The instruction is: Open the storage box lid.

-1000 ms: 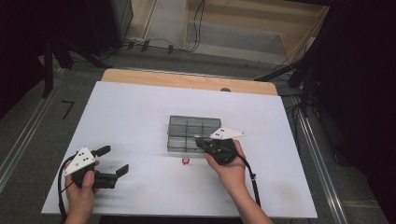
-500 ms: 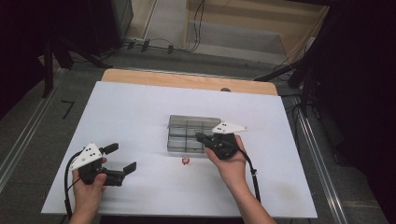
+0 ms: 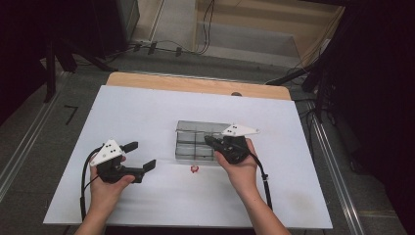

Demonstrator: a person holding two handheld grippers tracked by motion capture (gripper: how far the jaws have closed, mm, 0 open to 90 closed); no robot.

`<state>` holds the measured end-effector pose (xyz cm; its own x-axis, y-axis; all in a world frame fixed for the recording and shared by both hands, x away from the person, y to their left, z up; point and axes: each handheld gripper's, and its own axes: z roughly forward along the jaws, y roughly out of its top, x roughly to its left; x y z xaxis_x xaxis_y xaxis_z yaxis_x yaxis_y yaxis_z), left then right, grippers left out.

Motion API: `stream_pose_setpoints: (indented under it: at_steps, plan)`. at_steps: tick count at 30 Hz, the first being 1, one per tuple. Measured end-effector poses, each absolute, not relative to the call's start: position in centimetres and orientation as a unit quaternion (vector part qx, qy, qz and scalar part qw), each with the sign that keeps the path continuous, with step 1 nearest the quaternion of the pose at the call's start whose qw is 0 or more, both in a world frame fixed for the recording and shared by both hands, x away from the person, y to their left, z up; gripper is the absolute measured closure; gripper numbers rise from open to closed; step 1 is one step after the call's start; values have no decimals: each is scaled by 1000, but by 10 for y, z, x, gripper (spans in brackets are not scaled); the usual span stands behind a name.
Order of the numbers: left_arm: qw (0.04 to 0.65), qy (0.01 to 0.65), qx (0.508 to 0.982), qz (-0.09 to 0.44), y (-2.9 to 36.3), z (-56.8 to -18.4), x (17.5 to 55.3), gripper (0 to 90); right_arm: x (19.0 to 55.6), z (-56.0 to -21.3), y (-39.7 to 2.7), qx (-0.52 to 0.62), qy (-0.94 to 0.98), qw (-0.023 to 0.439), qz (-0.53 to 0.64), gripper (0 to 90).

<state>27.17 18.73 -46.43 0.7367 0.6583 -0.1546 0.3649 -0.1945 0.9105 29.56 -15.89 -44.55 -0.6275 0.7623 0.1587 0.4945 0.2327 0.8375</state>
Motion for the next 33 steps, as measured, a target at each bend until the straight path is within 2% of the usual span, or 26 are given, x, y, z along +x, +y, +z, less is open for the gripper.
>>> stream_pose_setpoints:
  at_steps: [4, 16, 24, 33]
  plan:
    - [535, 335, 763, 137, 177, -466, 281, 125, 298, -444, -158, 406, 772, 144, 468, 874]
    - [538, 332, 763, 131, 154, -467, 312, 164, 305, -436, -158, 404, 772, 148, 468, 874]
    - [542, 326, 761, 144, 131, -464, 329, 283, 310, -433, -156, 402, 773, 147, 468, 875]
    - [534, 316, 767, 161, 108, -458, 349, 375, 314, -430, -157, 401, 774, 150, 467, 874]
